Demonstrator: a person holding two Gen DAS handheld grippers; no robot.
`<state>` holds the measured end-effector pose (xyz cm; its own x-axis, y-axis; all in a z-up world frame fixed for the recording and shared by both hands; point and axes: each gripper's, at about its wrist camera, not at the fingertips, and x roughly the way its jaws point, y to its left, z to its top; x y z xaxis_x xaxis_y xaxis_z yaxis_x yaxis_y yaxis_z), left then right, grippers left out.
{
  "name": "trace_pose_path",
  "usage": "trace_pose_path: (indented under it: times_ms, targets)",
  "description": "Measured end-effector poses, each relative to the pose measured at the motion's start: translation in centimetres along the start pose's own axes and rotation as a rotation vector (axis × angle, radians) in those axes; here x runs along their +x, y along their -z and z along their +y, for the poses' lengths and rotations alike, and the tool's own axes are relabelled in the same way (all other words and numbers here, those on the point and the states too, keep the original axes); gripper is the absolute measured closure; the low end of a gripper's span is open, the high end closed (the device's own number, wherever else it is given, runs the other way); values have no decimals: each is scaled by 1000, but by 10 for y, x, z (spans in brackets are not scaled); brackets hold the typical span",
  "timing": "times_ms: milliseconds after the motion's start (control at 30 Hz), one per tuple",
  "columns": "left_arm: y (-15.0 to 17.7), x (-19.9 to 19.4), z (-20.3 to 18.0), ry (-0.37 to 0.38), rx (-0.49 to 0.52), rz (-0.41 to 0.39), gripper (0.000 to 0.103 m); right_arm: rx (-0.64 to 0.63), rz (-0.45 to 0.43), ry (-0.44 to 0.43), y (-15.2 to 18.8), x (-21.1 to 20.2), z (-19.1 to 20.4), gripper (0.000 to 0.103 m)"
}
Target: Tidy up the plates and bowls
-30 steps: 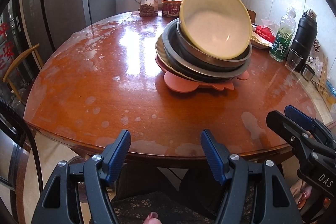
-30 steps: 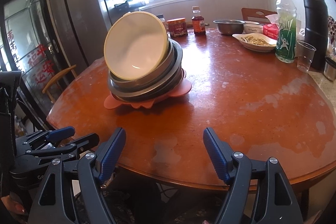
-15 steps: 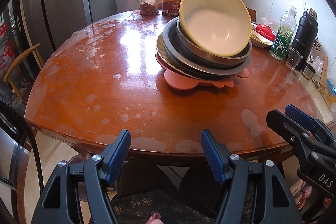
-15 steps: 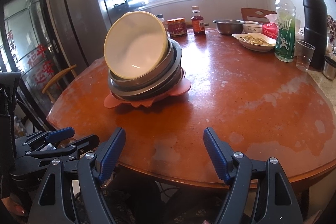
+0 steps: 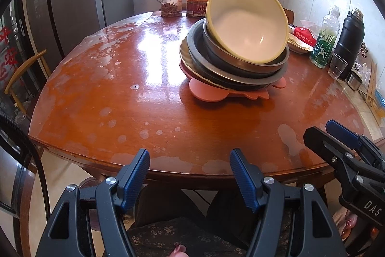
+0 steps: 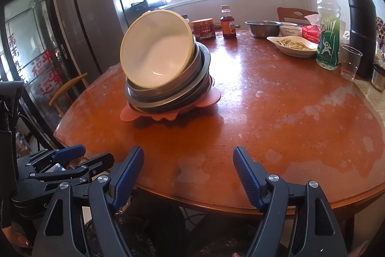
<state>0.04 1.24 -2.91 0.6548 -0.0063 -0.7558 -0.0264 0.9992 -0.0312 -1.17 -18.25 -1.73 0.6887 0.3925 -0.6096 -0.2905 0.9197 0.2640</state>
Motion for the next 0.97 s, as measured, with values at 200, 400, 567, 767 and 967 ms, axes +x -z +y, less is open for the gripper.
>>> trace_pose_path:
  times_ms: [200, 400, 567, 767, 967]
  targets:
    - [0, 0, 2, -1, -3, 2, 34, 5, -3, 12, 0, 0, -1, 25]
    - [0, 0, 4, 0, -7, 2, 34, 10, -1, 16, 1, 0, -3, 25]
    - [0, 0, 4, -2, -7, 2, 34, 8, 1, 17, 1, 1, -2, 25]
    - [0, 1, 7, -5, -9, 6, 34, 11, 0, 18, 1, 2, -4, 25]
    - [-6, 11, 20, -6, -38, 20, 34, 22, 10, 38, -1, 7, -16, 25]
